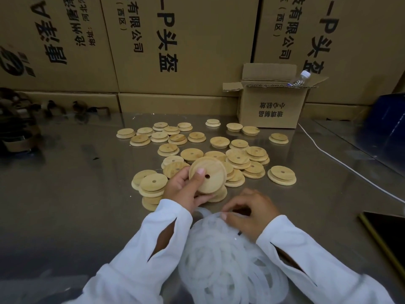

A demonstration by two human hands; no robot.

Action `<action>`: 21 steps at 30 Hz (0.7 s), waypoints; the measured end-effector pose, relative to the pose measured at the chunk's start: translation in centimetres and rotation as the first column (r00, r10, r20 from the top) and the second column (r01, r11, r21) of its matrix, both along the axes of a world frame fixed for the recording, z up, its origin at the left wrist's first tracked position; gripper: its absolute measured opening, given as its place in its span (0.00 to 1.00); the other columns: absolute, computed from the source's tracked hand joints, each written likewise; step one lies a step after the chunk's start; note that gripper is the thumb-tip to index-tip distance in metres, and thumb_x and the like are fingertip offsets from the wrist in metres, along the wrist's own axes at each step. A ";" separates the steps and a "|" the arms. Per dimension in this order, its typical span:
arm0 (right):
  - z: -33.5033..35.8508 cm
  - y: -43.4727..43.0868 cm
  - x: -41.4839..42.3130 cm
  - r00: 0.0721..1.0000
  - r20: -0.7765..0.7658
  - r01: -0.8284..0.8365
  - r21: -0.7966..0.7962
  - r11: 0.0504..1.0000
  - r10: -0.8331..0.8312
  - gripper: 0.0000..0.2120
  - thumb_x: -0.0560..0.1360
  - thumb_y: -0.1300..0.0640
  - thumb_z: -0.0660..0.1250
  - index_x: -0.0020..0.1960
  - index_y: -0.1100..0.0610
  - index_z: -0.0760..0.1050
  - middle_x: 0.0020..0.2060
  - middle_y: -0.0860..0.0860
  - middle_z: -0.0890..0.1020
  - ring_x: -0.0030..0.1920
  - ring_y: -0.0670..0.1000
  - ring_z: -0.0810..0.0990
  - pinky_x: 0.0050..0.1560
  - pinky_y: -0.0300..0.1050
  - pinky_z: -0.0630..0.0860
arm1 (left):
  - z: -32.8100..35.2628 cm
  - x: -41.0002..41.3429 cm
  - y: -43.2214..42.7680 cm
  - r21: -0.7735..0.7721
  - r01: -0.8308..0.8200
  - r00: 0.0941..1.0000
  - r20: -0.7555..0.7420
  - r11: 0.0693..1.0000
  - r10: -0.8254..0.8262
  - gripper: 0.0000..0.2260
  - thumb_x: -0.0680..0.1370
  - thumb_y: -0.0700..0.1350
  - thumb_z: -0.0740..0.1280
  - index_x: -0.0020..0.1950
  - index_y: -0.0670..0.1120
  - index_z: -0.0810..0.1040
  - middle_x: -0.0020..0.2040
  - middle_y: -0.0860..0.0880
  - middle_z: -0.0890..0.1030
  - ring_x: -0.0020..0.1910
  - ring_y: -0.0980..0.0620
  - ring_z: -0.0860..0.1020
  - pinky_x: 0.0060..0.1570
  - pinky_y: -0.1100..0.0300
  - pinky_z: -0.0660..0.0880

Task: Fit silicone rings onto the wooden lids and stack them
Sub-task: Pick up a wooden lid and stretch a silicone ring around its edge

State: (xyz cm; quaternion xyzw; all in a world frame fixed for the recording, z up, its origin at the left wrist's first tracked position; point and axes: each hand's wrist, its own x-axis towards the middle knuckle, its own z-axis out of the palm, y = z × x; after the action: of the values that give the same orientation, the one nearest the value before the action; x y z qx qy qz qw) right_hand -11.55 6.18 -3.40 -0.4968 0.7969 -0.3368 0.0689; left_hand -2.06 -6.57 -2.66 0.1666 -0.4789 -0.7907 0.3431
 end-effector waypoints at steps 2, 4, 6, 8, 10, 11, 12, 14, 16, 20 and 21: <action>0.1 -0.1 0.2 0.998 0.058 0.012 -0.058 0.998 -0.009 0.05 0.67 0.55 0.73 0.36 0.46 0.80 0.39 0.49 0.76 0.45 0.46 0.73 0.41 0.28 0.65 | -0.1 -0.1 -0.1 0.003 -0.006 1.000 0.005 1.000 0.006 0.05 0.74 0.42 0.64 0.47 0.44 0.78 0.44 0.45 0.82 0.47 0.46 0.80 0.33 0.59 0.79; 0.5 0.0 0.3 0.985 0.171 0.019 -0.166 0.986 0.010 0.09 0.67 0.59 0.74 0.34 0.46 0.79 0.37 0.47 0.77 0.41 0.43 0.74 0.40 0.28 0.67 | -0.1 0.0 -0.4 -0.005 -0.004 1.000 -0.005 1.000 0.003 0.05 0.73 0.42 0.66 0.47 0.45 0.79 0.42 0.47 0.83 0.45 0.48 0.82 0.34 0.59 0.79; 1.1 0.3 0.3 0.948 0.298 -0.021 -0.285 0.958 0.110 0.09 0.67 0.63 0.73 0.34 0.49 0.80 0.33 0.46 0.79 0.37 0.42 0.75 0.40 0.30 0.70 | -0.1 0.2 -0.6 -0.010 0.004 1.000 -0.007 1.000 -0.004 0.08 0.70 0.44 0.67 0.47 0.46 0.79 0.42 0.47 0.84 0.44 0.48 0.82 0.35 0.59 0.79; 1.6 0.5 0.4 0.896 0.398 -0.036 -0.377 0.926 0.197 0.08 0.67 0.65 0.72 0.35 0.52 0.81 0.31 0.46 0.81 0.35 0.43 0.76 0.40 0.34 0.73 | -0.3 0.2 -0.6 -0.001 0.024 1.000 -0.004 1.000 -0.024 0.10 0.69 0.45 0.68 0.49 0.47 0.79 0.44 0.46 0.84 0.44 0.47 0.83 0.34 0.59 0.79; 1.8 0.4 0.5 0.838 0.492 0.021 -0.462 0.887 0.236 0.08 0.67 0.66 0.71 0.35 0.54 0.81 0.31 0.46 0.82 0.35 0.44 0.77 0.39 0.35 0.75 | -0.3 0.2 -0.4 0.001 0.071 0.997 0.002 0.997 -0.071 0.11 0.69 0.44 0.67 0.51 0.47 0.79 0.45 0.44 0.84 0.42 0.46 0.83 0.34 0.57 0.80; 2.0 0.4 0.5 0.817 0.526 0.067 -0.494 0.867 0.237 0.09 0.67 0.67 0.70 0.35 0.54 0.81 0.31 0.47 0.83 0.35 0.44 0.78 0.39 0.34 0.75 | -0.3 0.1 -0.3 -0.006 0.102 0.995 0.014 0.995 -0.102 0.11 0.70 0.43 0.67 0.52 0.47 0.79 0.44 0.44 0.84 0.41 0.46 0.83 0.34 0.56 0.80; 2.1 0.4 0.5 0.807 0.546 0.112 -0.516 0.849 0.225 0.09 0.67 0.68 0.69 0.36 0.55 0.80 0.31 0.46 0.83 0.35 0.43 0.79 0.39 0.33 0.75 | -0.4 0.1 -0.1 -0.012 0.131 0.991 0.033 0.991 -0.131 0.10 0.72 0.42 0.66 0.52 0.48 0.79 0.42 0.45 0.84 0.39 0.47 0.83 0.33 0.55 0.80; 2.4 0.3 0.4 0.803 0.569 0.201 -0.540 0.817 0.179 0.08 0.68 0.68 0.69 0.37 0.56 0.80 0.31 0.45 0.83 0.34 0.42 0.79 0.38 0.31 0.75 | -0.5 -0.2 0.2 0.018 0.183 0.980 0.070 0.983 -0.184 0.07 0.75 0.42 0.64 0.51 0.47 0.79 0.37 0.47 0.84 0.36 0.47 0.83 0.31 0.54 0.80; 2.6 0.3 0.3 0.796 0.593 0.289 -0.553 0.781 0.125 0.07 0.69 0.67 0.69 0.38 0.56 0.80 0.30 0.44 0.83 0.32 0.40 0.78 0.35 0.30 0.74 | -0.4 -0.3 0.5 0.076 0.235 0.966 0.094 0.969 -0.242 0.08 0.75 0.48 0.63 0.50 0.47 0.79 0.38 0.46 0.84 0.35 0.46 0.83 0.30 0.52 0.80; 2.7 0.4 0.2 0.793 0.609 0.401 -0.532 0.746 0.008 0.06 0.70 0.65 0.69 0.38 0.55 0.80 0.28 0.42 0.81 0.29 0.37 0.77 0.31 0.28 0.72 | -0.2 -0.2 1.0 0.017 0.306 0.944 0.127 0.952 -0.305 0.20 0.65 0.56 0.65 0.51 0.46 0.79 0.45 0.43 0.82 0.37 0.46 0.83 0.31 0.55 0.80; 2.7 0.4 0.2 0.793 0.610 0.406 -0.533 0.742 0.005 0.06 0.70 0.65 0.69 0.37 0.55 0.80 0.28 0.43 0.81 0.30 0.38 0.77 0.31 0.28 0.72 | -0.3 0.0 1.1 -0.024 0.319 0.941 0.129 0.948 -0.313 0.18 0.63 0.54 0.66 0.49 0.47 0.80 0.44 0.44 0.83 0.37 0.47 0.83 0.31 0.56 0.80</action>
State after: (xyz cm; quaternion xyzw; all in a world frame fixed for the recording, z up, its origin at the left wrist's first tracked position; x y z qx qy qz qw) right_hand -11.35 6.57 -0.75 -0.2705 0.6248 -0.7264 0.0936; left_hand -2.10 -5.44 -2.94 0.1284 -0.5372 -0.8128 0.1853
